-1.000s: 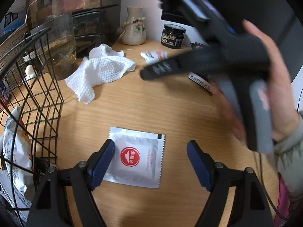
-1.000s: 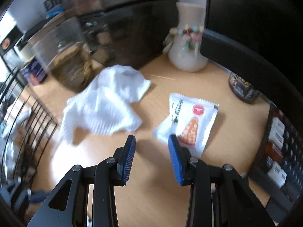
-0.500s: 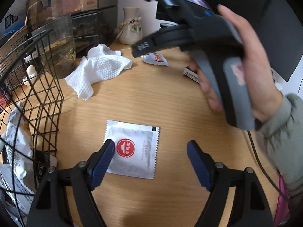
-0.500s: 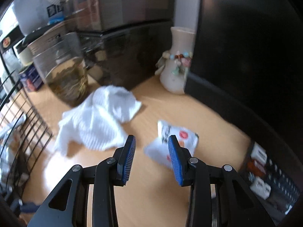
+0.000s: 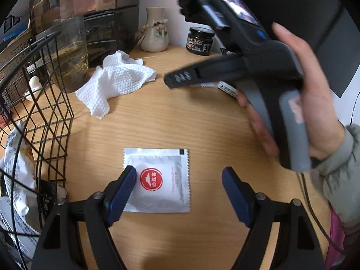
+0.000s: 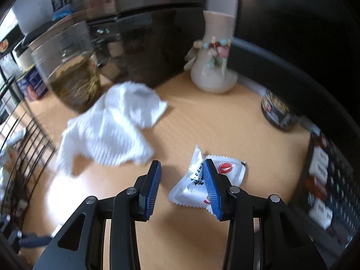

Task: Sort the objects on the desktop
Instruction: 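Move both grippers back over the desk toward the white sachets, then grasp the white wet-wipe sachet with the left gripper while the right grasps a Face tissue pack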

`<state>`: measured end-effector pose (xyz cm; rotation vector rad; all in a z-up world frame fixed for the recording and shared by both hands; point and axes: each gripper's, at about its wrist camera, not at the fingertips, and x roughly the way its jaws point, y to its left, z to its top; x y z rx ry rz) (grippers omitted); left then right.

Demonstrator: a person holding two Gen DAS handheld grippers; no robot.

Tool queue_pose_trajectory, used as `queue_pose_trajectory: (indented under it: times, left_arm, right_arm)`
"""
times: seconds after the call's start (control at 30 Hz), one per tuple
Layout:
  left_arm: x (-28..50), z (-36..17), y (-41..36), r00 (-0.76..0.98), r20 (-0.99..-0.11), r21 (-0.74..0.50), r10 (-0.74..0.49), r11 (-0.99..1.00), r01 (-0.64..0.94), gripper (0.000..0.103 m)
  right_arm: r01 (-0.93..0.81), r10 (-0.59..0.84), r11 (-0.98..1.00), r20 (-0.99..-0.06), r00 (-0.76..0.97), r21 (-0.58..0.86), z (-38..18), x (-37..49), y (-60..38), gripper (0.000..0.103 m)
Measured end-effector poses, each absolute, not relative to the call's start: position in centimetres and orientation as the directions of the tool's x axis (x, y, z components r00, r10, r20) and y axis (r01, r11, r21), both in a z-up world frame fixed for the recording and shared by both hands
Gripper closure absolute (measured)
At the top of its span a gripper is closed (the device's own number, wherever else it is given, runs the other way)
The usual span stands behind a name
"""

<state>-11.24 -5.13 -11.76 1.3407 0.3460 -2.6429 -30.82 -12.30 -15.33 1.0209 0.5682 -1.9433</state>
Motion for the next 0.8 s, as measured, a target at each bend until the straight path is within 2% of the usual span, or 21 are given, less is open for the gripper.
queue_pose_trajectory:
  times: [0.4,0.53,0.63,0.8]
  left_arm:
    - [-9.7,-11.0,-4.2,-0.602,-0.794,-0.097,-0.086,-0.959,0.265,0.022]
    - [-10.0,-11.3,-4.8,-0.602,-0.793,-0.103,-0.097,-0.952,0.288,0.022]
    - [-10.8,-11.5,-5.1,-0.598,-0.792,-0.082,-0.123,-0.950,0.303,0.022]
    - [-11.7,-12.1,-5.5,-0.576,-0.805,-0.063,-0.138,-0.947,0.315,0.022]
  right_arm:
    - [0.818,-0.414,-0.571,-0.885,-0.213,0.071,-15.5,-23.1,-2.3,0.061]
    - [0.804,-0.384,-0.587,-0.908,-0.168,0.099,-14.0,-23.1,4.9,0.062]
    - [0.778,-0.396,-0.627,-0.875,-0.278,0.037,-12.5,-24.4,6.2,0.062]
    - [0.696,-0.356,-0.718,-0.864,-0.357,0.008,-13.7,-29.0,6.5,0.062]
